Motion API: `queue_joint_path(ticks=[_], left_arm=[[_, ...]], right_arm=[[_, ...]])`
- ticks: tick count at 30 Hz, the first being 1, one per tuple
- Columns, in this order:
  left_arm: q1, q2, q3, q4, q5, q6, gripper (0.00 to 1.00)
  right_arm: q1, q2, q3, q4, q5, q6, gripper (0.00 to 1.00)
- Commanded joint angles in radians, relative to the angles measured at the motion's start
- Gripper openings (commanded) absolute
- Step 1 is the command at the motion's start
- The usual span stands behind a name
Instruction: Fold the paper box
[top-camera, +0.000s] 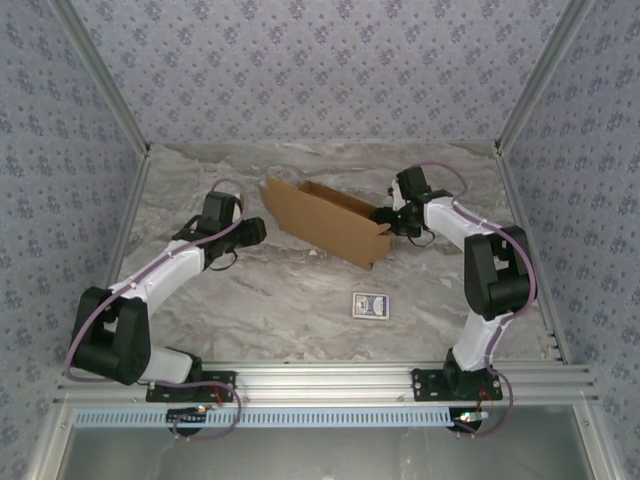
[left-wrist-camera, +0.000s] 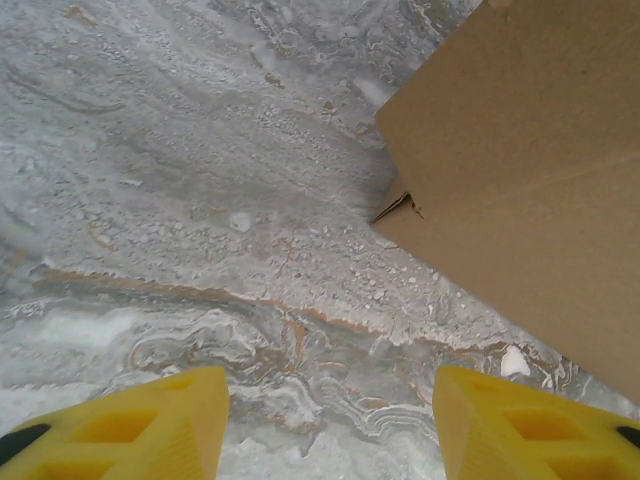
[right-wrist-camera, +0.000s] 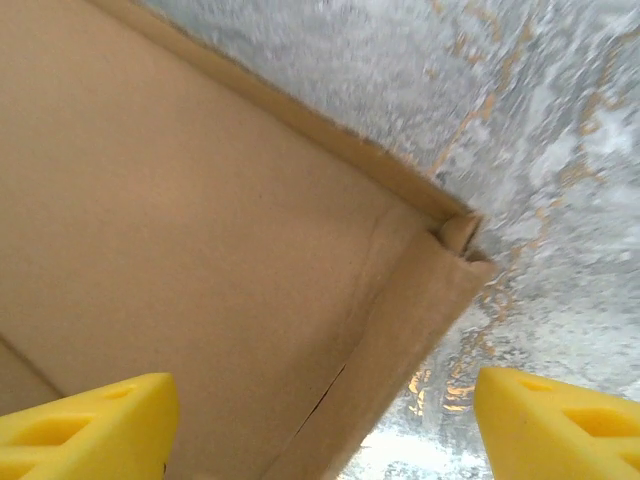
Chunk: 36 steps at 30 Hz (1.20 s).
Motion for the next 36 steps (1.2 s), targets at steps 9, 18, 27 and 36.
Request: queue_joint_path(ticks=[9, 18, 27, 36], left_arm=[[-0.028, 0.084, 0.052, 0.133, 0.108, -0.087, 0.56], [-0.040, 0.152, 0.063, 0.180, 0.104, -0.110, 0.55], [-0.028, 0.275, 0.167, 0.180, 0.078, -0.082, 0.55], [0.009, 0.372, 0.255, 0.168, 0.066, -0.067, 0.55]], right_arm=[[-0.086, 0.124, 0.196, 0.031, -0.065, -0.007, 0.77], [-0.083, 0.245, 0.275, 0.066, -0.201, -0.044, 0.75], [-0.083, 0.210, 0.196, 0.099, -0.317, -0.028, 0.73], [-0.087, 0.102, 0.026, 0.209, -0.388, 0.052, 0.72]])
